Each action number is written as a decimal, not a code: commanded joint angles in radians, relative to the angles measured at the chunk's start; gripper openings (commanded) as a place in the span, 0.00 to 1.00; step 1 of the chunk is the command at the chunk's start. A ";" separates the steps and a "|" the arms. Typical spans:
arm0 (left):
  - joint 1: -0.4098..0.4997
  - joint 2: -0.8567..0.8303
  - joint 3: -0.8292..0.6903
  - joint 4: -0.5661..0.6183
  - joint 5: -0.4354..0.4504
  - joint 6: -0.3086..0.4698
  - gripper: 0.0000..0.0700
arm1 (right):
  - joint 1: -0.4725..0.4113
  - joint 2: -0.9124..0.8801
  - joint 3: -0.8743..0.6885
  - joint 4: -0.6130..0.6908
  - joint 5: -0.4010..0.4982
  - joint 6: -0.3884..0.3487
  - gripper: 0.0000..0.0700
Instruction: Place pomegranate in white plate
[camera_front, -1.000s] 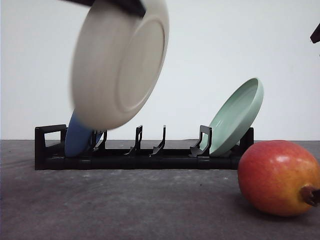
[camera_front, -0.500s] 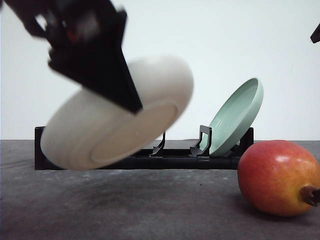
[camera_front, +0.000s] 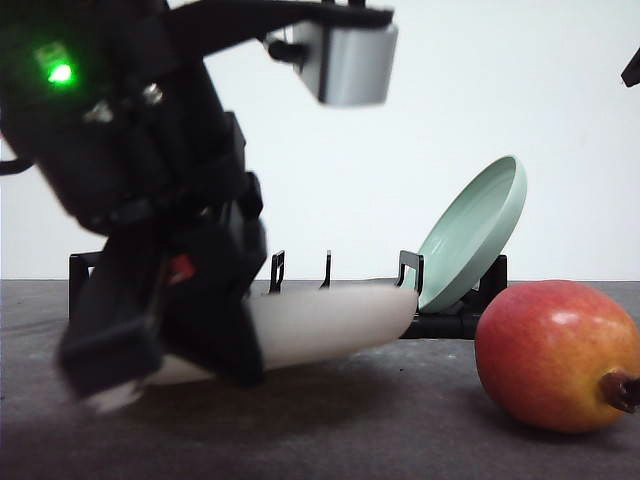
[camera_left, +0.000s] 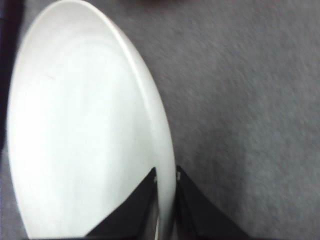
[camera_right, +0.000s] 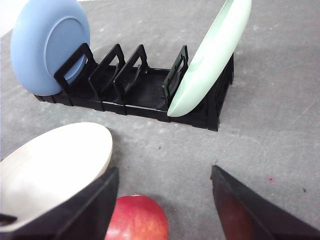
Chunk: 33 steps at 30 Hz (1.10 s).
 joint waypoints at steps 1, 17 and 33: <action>-0.015 0.022 0.006 -0.016 0.008 0.009 0.06 | 0.004 0.003 0.015 0.010 0.003 0.000 0.53; 0.076 -0.103 0.043 -0.225 0.189 -0.158 0.57 | 0.004 0.003 0.015 0.010 0.003 0.000 0.53; 0.596 -0.539 0.043 -0.215 0.411 -0.349 0.56 | 0.004 0.003 0.015 0.010 -0.005 0.001 0.53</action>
